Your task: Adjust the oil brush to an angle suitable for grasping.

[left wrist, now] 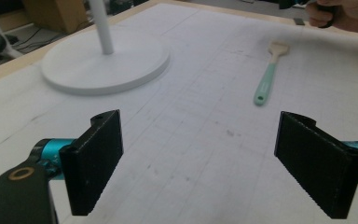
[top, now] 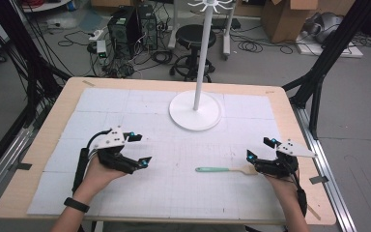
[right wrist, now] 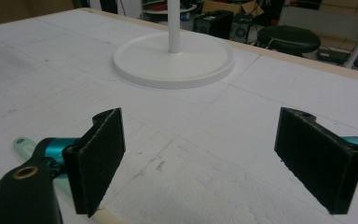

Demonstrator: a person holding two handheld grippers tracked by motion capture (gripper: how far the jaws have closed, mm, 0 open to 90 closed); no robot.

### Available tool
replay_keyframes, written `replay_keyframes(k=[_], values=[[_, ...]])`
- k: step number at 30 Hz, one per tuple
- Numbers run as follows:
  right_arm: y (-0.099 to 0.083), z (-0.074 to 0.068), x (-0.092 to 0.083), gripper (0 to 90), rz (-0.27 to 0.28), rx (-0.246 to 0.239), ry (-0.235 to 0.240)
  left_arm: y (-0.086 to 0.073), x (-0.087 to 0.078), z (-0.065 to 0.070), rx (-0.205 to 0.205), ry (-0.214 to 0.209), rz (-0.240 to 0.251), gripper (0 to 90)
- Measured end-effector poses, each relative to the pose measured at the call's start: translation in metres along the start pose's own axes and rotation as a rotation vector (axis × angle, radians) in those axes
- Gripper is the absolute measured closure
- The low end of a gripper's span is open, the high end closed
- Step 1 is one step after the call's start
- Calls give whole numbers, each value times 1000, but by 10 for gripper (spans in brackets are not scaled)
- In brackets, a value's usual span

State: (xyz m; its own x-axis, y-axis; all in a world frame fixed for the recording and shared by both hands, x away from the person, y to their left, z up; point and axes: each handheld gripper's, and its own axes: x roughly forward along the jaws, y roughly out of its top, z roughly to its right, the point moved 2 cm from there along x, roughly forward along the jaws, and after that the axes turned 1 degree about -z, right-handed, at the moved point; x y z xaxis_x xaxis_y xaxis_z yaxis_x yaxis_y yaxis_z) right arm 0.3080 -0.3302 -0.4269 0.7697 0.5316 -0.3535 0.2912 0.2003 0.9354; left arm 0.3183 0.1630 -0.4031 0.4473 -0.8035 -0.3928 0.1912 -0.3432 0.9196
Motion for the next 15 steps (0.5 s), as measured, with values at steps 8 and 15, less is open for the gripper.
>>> replay_keyframes(k=[8, 15], values=[[-1, -4, 2, 154, -7, 6, 3, -25, -33, -18, -39, 101, 40, 158], [-2, -6, 2, 154, -16, -5, 2, -40, -50, -25, -66, 182, 70, 142]])
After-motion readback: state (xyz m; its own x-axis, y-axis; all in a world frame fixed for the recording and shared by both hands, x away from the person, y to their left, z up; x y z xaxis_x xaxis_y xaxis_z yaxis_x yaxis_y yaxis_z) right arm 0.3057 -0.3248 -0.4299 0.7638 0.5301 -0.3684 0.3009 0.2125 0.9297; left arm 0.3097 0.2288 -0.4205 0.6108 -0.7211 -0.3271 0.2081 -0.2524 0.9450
